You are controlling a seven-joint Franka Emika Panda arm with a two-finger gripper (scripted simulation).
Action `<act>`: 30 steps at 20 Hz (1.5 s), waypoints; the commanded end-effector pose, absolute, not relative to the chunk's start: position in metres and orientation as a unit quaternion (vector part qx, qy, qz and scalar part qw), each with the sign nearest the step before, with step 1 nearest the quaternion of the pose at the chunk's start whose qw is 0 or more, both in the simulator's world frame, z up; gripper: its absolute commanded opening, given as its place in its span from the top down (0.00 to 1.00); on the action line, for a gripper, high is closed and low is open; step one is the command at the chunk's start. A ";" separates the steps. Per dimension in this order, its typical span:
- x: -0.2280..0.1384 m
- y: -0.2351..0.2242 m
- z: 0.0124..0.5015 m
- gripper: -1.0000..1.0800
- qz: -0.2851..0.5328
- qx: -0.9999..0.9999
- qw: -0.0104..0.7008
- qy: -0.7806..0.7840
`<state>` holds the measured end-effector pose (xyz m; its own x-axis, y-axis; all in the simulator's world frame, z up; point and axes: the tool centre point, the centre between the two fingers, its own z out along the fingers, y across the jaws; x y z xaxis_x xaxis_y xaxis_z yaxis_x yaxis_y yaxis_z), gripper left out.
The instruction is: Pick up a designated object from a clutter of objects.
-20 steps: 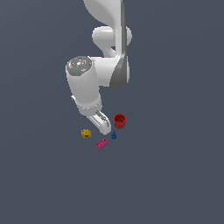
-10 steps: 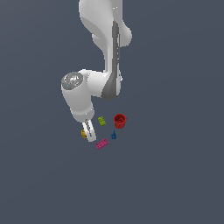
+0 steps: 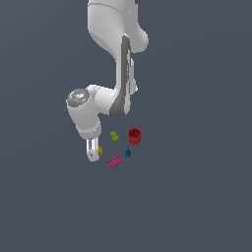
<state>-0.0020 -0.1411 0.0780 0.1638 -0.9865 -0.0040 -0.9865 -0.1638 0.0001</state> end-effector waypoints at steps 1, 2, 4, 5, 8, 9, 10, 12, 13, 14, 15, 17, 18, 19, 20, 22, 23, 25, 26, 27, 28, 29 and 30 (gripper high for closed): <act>-0.003 -0.144 0.074 0.04 0.000 -0.753 0.001 0.658; -0.004 -0.145 0.073 0.04 0.000 -0.751 0.000 0.660; -0.004 -0.146 0.072 0.04 0.000 -0.749 0.000 0.663; -0.004 -0.146 0.072 0.04 0.000 -0.748 0.000 0.663; -0.004 -0.145 0.071 0.04 0.000 -0.750 0.000 0.661; -0.004 -0.146 0.070 0.04 0.000 -0.750 0.000 0.661; -0.004 -0.145 0.067 0.04 0.000 -0.750 0.000 0.661; -0.005 -0.146 0.061 0.04 0.000 -0.750 0.000 0.662; -0.005 -0.146 0.057 0.04 0.000 -0.750 0.000 0.662; -0.005 -0.146 0.052 0.04 0.000 -0.749 0.000 0.662; -0.005 -0.146 0.046 0.04 0.000 -0.749 0.000 0.662; -0.005 -0.146 0.036 0.04 0.000 -0.749 0.000 0.663; -0.005 -0.146 0.032 0.04 0.000 -0.749 0.000 0.663; -0.005 -0.146 0.029 0.04 0.000 -0.748 0.000 0.663; -0.005 -0.146 0.026 0.04 0.000 -0.748 0.000 0.663; -0.005 -0.146 0.023 0.04 0.000 -0.748 0.000 0.663; -0.005 -0.146 0.022 0.04 0.000 -0.748 0.000 0.663; -0.005 -0.146 0.022 1.00 0.000 -0.748 0.000 0.663; -0.005 -0.146 0.022 1.00 0.000 -0.748 0.000 0.663; -0.005 -0.146 0.022 1.00 0.000 -0.748 0.000 0.663; -0.005 -0.146 0.022 1.00 0.000 -0.748 0.000 0.663; -0.005 -0.146 0.022 1.00 0.000 -0.748 0.000 0.663; -0.005 -0.146 0.022 1.00 0.000 -0.748 0.000 0.663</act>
<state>-0.0046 -0.1459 0.0222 0.1200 -0.9928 -0.0003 -0.9928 -0.1200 -0.0002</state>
